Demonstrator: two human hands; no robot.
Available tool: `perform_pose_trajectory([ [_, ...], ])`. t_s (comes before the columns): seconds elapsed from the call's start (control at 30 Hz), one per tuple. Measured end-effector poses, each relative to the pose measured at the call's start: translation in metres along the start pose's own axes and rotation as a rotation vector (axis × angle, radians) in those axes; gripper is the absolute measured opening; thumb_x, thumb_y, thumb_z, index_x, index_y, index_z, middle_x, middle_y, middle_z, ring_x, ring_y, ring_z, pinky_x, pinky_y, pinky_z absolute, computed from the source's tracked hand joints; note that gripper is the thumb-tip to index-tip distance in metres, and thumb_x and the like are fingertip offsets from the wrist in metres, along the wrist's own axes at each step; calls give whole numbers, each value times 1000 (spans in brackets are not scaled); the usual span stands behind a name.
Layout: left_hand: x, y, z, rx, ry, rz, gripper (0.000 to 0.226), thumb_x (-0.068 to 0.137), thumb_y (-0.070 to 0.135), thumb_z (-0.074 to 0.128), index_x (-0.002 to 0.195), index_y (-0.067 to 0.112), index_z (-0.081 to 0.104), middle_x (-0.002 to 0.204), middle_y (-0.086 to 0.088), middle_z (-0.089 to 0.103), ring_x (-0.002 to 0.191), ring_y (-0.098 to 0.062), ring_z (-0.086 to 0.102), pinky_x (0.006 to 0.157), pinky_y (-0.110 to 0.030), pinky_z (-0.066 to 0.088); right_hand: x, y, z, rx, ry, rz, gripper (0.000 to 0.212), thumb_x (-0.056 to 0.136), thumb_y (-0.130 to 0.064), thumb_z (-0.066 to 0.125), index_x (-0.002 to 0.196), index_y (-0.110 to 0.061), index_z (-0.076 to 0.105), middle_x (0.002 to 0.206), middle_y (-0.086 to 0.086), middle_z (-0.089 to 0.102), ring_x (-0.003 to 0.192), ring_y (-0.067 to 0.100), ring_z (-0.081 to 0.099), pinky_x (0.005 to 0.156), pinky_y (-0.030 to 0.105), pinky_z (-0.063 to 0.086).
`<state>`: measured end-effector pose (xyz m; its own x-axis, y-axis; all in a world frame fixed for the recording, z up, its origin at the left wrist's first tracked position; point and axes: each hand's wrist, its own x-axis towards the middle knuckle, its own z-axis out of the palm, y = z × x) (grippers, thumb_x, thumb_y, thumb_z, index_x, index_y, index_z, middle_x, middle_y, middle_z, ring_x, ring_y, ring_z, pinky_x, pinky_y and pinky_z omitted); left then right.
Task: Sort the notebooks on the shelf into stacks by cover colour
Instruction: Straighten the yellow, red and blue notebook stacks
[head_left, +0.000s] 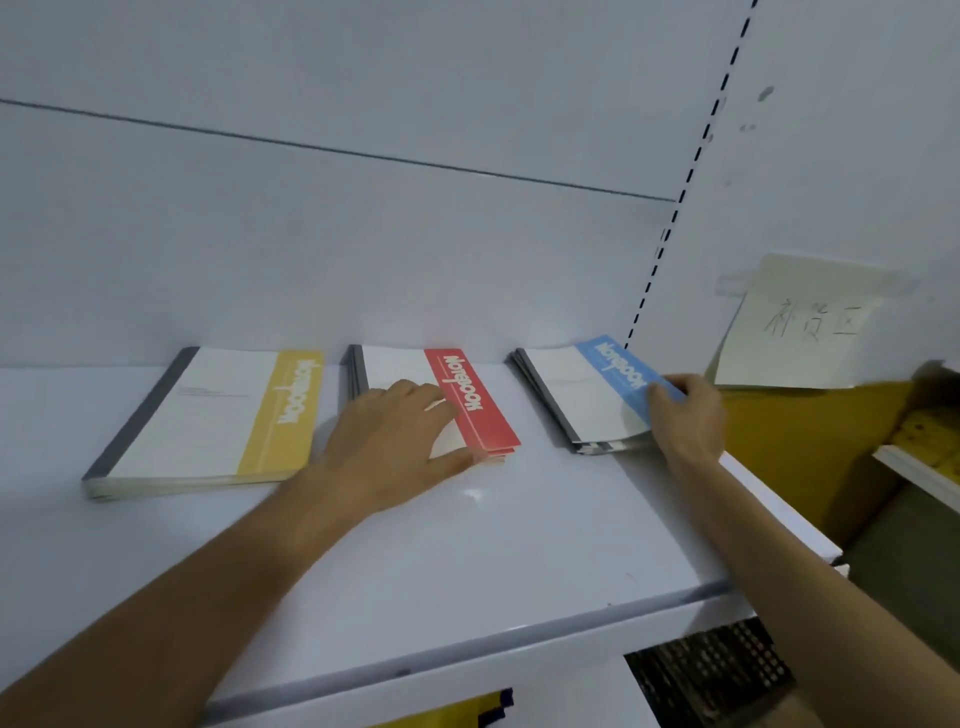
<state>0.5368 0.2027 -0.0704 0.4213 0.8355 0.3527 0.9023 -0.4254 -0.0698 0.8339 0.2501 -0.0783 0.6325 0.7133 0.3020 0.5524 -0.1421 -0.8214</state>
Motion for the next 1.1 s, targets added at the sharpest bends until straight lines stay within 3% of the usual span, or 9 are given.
perform_pose_trajectory([
  [0.1, 1, 1, 4, -7, -16, 43, 111, 64, 81, -24, 136, 33, 46, 139, 12, 49, 125, -12, 45, 94, -32, 42, 4, 11, 5, -95, 32, -43, 32, 87, -26, 61, 118, -17, 60, 118, 4, 63, 108, 24, 55, 88, 33, 33],
  [0.23, 2, -2, 7, 20, -20, 60, 84, 78, 72, -2, 138, 34, 43, 141, 12, 46, 127, -12, 44, 91, -32, 43, 11, 17, 9, -222, -71, -11, 36, 85, -32, 61, 119, -21, 60, 120, 5, 62, 111, 26, 54, 94, 38, 33],
  [0.5, 2, -4, 12, -5, 38, 72, 70, 85, 67, 17, 125, 28, 60, 125, 6, 62, 111, -19, 59, 79, -35, 50, 9, 16, 7, -196, -129, -92, 30, 90, -30, 61, 117, -18, 61, 121, 6, 64, 108, 24, 56, 94, 39, 44],
  [0.57, 2, -3, 10, -5, 12, 56, 74, 83, 68, 13, 129, 30, 57, 130, 7, 59, 116, -18, 56, 83, -35, 48, 2, 13, 7, -415, -39, -279, 31, 93, -35, 55, 120, -22, 62, 128, 4, 60, 117, 25, 50, 99, 39, 33],
  [0.63, 2, -3, 8, 0, -2, 46, 78, 81, 70, 8, 132, 31, 53, 133, 9, 55, 119, -17, 53, 86, -35, 46, -12, 4, 5, -388, -3, -543, 34, 93, -41, 53, 120, -22, 64, 132, 3, 57, 122, 24, 47, 100, 37, 29],
  [0.8, 3, -3, 8, 14, -4, 43, 80, 80, 70, 5, 133, 32, 51, 135, 10, 54, 121, -15, 51, 87, -33, 45, -27, 1, 9, -369, -438, -619, 49, 90, -61, 44, 118, -27, 64, 128, -4, 60, 122, 17, 49, 96, 33, 40],
  [0.9, 3, -4, 9, 5, -8, 44, 81, 80, 72, 6, 133, 32, 52, 135, 10, 54, 121, -14, 51, 87, -34, 46, -20, 3, 8, -250, -493, -485, 40, 92, -50, 50, 122, -27, 61, 132, -5, 57, 123, 16, 48, 94, 29, 37],
  [1.03, 2, -11, 14, -23, 4, 89, 84, 84, 75, 3, 131, 29, 55, 130, 6, 58, 117, -17, 54, 84, -34, 48, -22, 4, 7, -183, -503, -602, 43, 91, -51, 48, 118, -22, 65, 124, -3, 63, 120, 17, 52, 107, 40, 34],
  [1.1, 2, -15, 14, -19, -7, 94, 81, 85, 74, 4, 133, 31, 53, 132, 6, 56, 119, -17, 53, 86, -34, 48, -23, 6, 6, -163, -563, -631, 49, 85, -57, 55, 120, -24, 64, 124, -8, 62, 120, 13, 51, 104, 34, 36],
])
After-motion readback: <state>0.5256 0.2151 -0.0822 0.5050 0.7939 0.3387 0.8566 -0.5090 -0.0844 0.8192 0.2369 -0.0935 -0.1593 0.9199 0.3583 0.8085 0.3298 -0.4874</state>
